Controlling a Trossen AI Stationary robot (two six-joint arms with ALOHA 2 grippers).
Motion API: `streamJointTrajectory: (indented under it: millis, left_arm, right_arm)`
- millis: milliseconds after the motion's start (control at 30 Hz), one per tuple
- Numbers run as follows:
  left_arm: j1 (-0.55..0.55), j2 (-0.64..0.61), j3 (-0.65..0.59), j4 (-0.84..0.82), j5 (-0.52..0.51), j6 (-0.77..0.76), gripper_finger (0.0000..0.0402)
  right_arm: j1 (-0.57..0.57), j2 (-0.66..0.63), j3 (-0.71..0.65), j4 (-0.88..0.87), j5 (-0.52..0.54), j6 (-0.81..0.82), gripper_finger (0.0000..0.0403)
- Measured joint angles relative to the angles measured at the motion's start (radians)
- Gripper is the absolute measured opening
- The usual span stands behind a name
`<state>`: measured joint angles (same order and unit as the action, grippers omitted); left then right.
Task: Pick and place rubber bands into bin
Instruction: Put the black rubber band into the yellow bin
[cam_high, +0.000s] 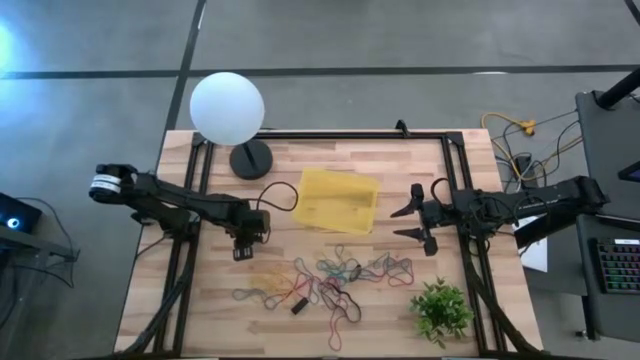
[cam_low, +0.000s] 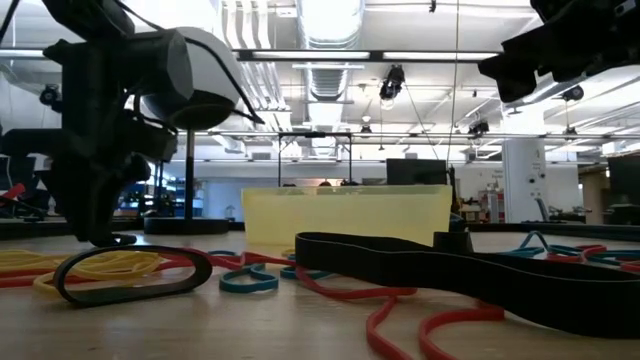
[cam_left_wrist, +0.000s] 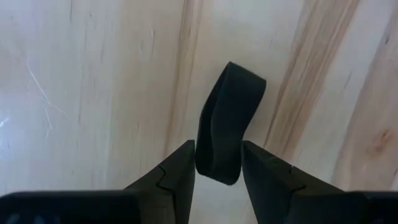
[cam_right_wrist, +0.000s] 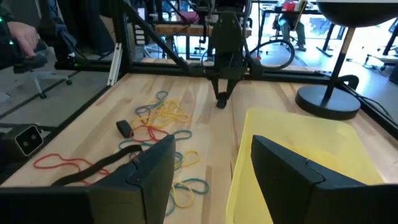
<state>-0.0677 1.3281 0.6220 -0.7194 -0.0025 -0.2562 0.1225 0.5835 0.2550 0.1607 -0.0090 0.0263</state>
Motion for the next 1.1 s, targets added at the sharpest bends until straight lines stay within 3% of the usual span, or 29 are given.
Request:
streamJointTrajectory:
  millis: [400,700,1100]
  left_arm:
    - [0.0,0.007,-0.001,0.007,-0.003,-0.024,0.0109]
    - [-0.002,0.038,0.005,0.012,0.012,-0.027,0.0009]
    - [-0.002,-0.003,0.127,0.015,-0.032,0.028,0.0001]
  right_arm:
    - [0.0,0.001,0.0,-0.002,0.0,0.0,0.0194]
    - [0.0,0.001,0.0,-0.008,0.0,0.0,0.0194]
    - [0.0,0.001,0.001,-0.03,0.001,-0.004,0.0191]
